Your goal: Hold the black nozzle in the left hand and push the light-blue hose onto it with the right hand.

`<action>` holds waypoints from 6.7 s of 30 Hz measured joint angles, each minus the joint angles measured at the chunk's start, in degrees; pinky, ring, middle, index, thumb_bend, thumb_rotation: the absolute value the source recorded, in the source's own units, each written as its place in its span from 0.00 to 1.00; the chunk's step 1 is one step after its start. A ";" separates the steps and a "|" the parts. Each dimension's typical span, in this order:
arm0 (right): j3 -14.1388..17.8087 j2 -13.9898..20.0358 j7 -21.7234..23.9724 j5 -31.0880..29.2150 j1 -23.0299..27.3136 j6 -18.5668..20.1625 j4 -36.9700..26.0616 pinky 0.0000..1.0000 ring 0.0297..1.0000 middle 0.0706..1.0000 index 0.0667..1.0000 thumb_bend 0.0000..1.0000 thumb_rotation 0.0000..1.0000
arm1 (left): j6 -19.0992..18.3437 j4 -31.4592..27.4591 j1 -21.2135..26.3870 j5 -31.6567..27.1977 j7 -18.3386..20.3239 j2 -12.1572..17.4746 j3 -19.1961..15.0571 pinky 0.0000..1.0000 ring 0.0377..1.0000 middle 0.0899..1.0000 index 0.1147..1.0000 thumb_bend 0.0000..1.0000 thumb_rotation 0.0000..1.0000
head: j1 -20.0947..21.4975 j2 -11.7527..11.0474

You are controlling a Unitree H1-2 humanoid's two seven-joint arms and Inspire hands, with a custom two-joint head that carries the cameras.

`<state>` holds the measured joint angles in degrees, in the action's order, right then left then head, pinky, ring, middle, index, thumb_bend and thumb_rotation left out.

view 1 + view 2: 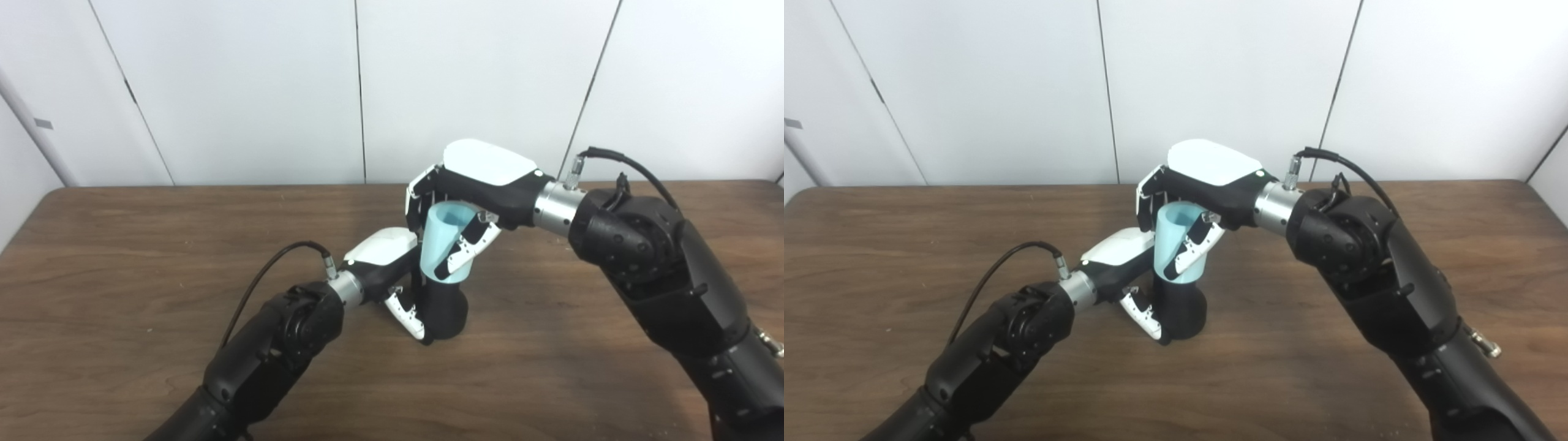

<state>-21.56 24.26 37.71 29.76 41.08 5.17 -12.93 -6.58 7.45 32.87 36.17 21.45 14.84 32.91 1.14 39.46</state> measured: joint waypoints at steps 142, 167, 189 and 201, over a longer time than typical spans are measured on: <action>6.86 7.16 6.14 -7.38 -11.85 5.39 -14.86 1.00 1.00 1.00 1.00 0.97 0.42 | 0.58 1.22 0.53 0.18 0.96 -1.03 -0.62 1.00 0.58 0.44 0.41 0.53 0.00 | 0.26 -0.09; 0.21 8.72 2.84 2.78 -11.72 -1.72 -14.18 1.00 1.00 1.00 1.00 1.00 0.50 | 0.47 1.22 0.51 0.21 0.99 -0.85 -0.63 1.00 0.57 0.44 0.41 0.53 0.00 | -0.09 0.70; 1.37 8.78 -0.75 3.50 -15.71 -0.24 -14.88 1.00 1.00 1.00 1.00 0.97 0.47 | 0.49 1.15 0.51 0.10 1.09 -0.86 -0.55 1.00 0.58 0.43 0.42 0.53 0.00 | -0.09 1.14; -0.51 7.37 -0.22 3.52 -14.81 5.21 -15.86 1.00 1.00 1.00 1.00 0.95 0.45 | 0.33 1.14 0.48 0.11 1.14 -0.69 -0.60 1.00 0.58 0.44 0.42 0.53 0.00 | -0.26 1.32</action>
<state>-22.08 31.63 37.50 33.28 26.28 10.38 -28.79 -6.25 8.59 33.35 36.28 22.59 14.15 32.30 0.88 40.78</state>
